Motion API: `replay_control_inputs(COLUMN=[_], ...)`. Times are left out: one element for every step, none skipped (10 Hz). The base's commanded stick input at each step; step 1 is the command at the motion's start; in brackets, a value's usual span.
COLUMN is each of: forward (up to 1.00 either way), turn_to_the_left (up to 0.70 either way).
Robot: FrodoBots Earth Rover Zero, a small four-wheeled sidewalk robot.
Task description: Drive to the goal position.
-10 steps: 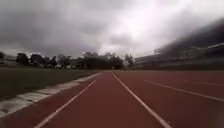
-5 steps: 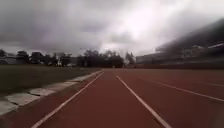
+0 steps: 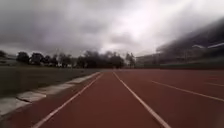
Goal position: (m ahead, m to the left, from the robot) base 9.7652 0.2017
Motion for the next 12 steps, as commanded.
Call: replay_control_inputs(forward=[0.70,0.70,0.70,0.70,0.70,0.70,0.70,0.70,0.70,0.70,0.70,0.70], turn_to_the_left=[0.00,0.00,0.00,0.00,0.00,0.00,0.00,0.00,0.00,0.00,0.00,0.00])
